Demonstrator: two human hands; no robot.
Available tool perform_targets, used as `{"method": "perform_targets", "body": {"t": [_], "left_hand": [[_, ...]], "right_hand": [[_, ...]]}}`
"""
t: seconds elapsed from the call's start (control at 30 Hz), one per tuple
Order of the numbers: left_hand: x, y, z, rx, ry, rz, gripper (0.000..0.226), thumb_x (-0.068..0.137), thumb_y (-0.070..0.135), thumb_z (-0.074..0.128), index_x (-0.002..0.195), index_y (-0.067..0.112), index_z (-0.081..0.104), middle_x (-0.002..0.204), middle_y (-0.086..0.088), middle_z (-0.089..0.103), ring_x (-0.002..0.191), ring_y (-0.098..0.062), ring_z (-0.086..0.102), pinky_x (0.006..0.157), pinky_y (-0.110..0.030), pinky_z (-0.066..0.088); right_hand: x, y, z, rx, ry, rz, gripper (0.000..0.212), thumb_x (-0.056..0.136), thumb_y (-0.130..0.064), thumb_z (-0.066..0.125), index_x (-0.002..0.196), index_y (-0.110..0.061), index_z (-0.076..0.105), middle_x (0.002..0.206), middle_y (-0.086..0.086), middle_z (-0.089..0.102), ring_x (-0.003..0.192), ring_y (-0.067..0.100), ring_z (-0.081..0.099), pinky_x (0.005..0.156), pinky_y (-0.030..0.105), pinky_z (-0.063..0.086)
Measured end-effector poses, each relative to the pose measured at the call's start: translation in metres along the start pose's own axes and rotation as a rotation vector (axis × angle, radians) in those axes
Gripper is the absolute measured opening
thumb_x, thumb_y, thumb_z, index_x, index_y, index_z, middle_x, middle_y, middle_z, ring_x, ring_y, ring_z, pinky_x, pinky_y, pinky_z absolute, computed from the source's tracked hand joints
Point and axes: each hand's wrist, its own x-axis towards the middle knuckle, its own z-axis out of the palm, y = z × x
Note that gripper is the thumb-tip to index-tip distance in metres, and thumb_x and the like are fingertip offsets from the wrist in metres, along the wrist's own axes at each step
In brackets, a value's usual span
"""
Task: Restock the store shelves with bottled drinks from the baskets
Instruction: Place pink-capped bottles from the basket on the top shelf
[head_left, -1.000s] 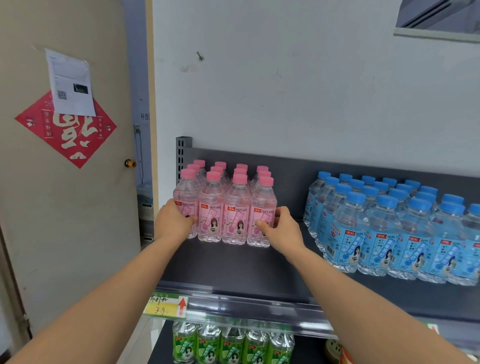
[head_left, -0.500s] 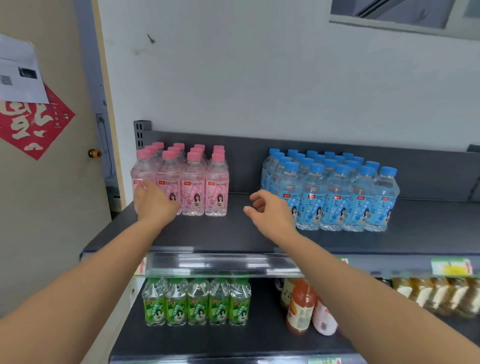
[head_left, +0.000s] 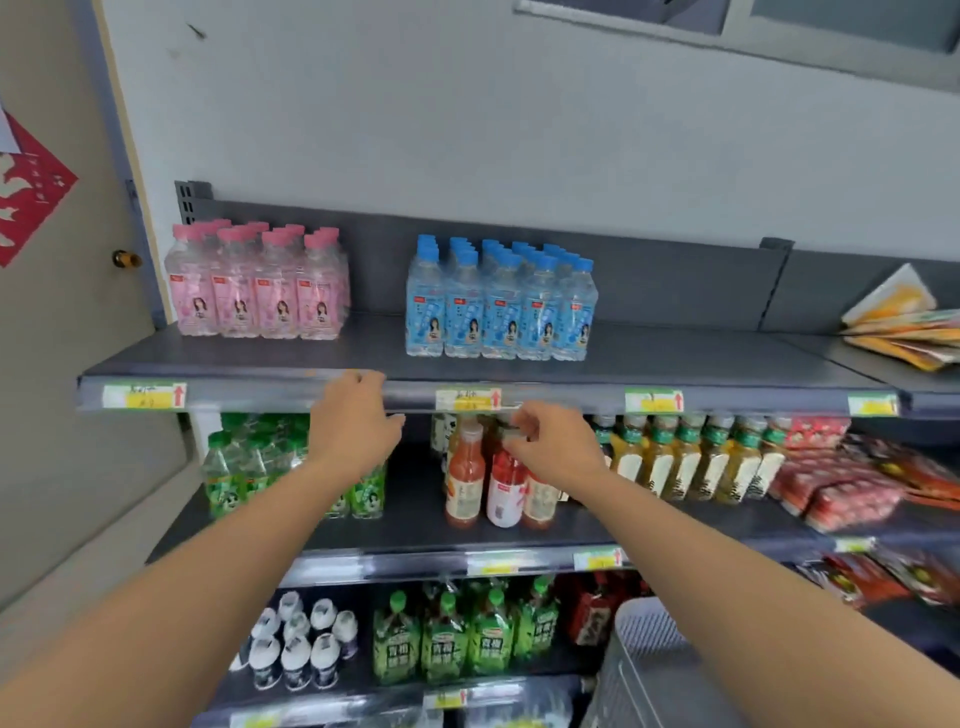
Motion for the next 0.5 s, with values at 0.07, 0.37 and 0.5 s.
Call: {"method": "perform_targets", "body": {"t": [0.07, 0.37, 0.5], "left_hand": [[-0.028, 0.019, 0.014, 0.012, -0.049, 0.026, 0.052, 0.088, 0.034, 0.062, 0.134, 0.013, 0.049, 0.131, -0.011, 0.05, 0.122, -0.031, 0.046, 0.096, -0.043, 0.045], [-0.113, 0.077, 0.081, -0.022, -0.236, 0.18, 0.039, 0.087, 0.03, 0.061, 0.123, 0.014, 0.054, 0.117, -0.006, 0.053, 0.109, -0.028, 0.05, 0.084, -0.04, 0.049], [-0.138, 0.097, 0.114, -0.044, -0.332, 0.256, 0.044, 0.088, 0.029, 0.06, 0.128, 0.014, 0.052, 0.121, -0.006, 0.052, 0.114, -0.027, 0.048, 0.09, -0.038, 0.046]], "right_hand": [[-0.026, 0.024, -0.009, -0.029, -0.055, 0.038, 0.026, 0.086, -0.03, 0.064, 0.109, -0.019, 0.065, 0.104, -0.002, 0.066, 0.097, 0.018, 0.061, 0.08, 0.031, 0.051], [-0.11, 0.119, -0.036, -0.113, -0.172, 0.283, 0.026, 0.087, -0.031, 0.065, 0.109, -0.019, 0.063, 0.105, -0.001, 0.064, 0.1, 0.02, 0.06, 0.084, 0.034, 0.05], [-0.141, 0.156, -0.039, -0.147, -0.172, 0.429, 0.027, 0.086, -0.034, 0.065, 0.11, -0.02, 0.063, 0.111, 0.0, 0.066, 0.102, 0.022, 0.061, 0.083, 0.031, 0.051]]}}
